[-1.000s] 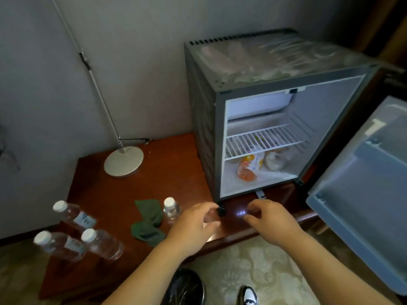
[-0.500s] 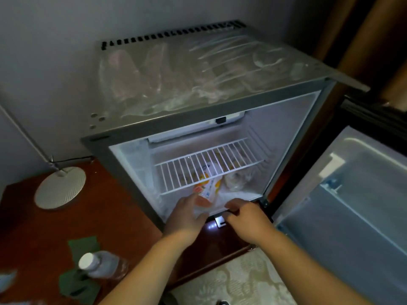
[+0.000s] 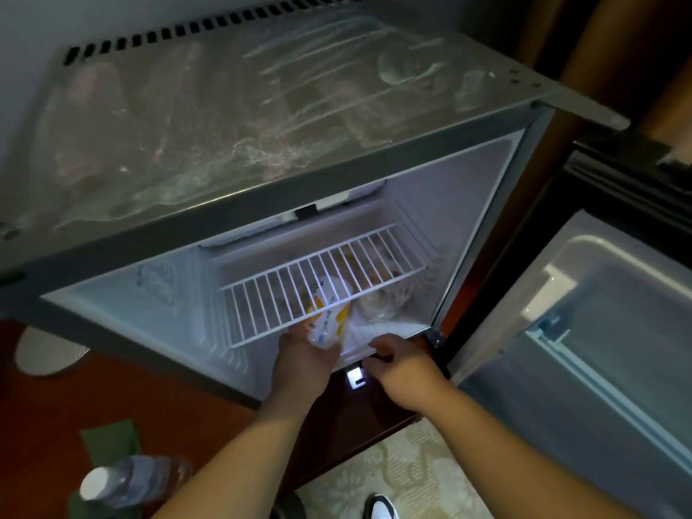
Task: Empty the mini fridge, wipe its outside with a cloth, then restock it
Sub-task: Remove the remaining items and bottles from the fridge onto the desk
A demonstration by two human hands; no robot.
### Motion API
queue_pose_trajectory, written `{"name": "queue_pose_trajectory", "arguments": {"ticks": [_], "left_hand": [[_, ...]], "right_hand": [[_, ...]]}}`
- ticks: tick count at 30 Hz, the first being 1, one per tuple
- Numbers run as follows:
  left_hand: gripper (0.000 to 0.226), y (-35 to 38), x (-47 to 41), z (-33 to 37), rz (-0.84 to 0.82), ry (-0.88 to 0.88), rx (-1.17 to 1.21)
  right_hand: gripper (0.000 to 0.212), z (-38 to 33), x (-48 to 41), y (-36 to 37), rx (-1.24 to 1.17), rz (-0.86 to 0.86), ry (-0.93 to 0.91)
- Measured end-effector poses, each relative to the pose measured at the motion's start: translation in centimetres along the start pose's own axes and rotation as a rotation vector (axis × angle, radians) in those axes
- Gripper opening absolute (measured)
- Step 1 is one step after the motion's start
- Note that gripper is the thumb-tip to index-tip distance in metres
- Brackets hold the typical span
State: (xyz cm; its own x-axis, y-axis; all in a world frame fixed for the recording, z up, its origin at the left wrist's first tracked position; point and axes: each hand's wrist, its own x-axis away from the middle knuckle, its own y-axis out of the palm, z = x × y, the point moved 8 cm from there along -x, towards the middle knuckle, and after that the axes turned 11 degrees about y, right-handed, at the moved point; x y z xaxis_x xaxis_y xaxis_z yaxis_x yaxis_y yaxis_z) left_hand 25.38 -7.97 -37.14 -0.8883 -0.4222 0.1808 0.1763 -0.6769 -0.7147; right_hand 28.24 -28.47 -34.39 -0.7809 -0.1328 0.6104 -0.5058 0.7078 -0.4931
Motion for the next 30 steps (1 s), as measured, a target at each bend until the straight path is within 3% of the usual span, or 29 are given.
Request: {"name": "queue_pose_trajectory", "arguments": {"ticks": [7, 13, 20, 25, 30], "left_hand": [[0.07, -1.8, 5.6, -2.5, -0.02, -0.098, 0.047], [0.054, -3.1, 11.0, -4.8, -0.074, -0.134, 0.264], [0.081, -6.2, 15.3, -7.3, -0.174, -0.116, 0.438], [0.063, -10.2, 19.0, -9.9, -0.184, -0.107, 0.509], [0.071, -15.0, 23.5, -13.8, -0.151, -0.081, 0.582]], "right_hand": [[0.054, -1.5, -1.2, 1.7, -0.091, -0.026, 0.0], [0.074, -1.1, -0.3, 4.4, -0.163, -0.073, 0.064], [0.122, 0.7, 1.5, 5.8, -0.358, -0.023, 0.137], [0.1, -0.2, 5.3, 8.2, -0.541, -0.14, 0.104], [0.063, -1.3, 10.6, 12.7, -0.552, -0.201, 0.06]]}}
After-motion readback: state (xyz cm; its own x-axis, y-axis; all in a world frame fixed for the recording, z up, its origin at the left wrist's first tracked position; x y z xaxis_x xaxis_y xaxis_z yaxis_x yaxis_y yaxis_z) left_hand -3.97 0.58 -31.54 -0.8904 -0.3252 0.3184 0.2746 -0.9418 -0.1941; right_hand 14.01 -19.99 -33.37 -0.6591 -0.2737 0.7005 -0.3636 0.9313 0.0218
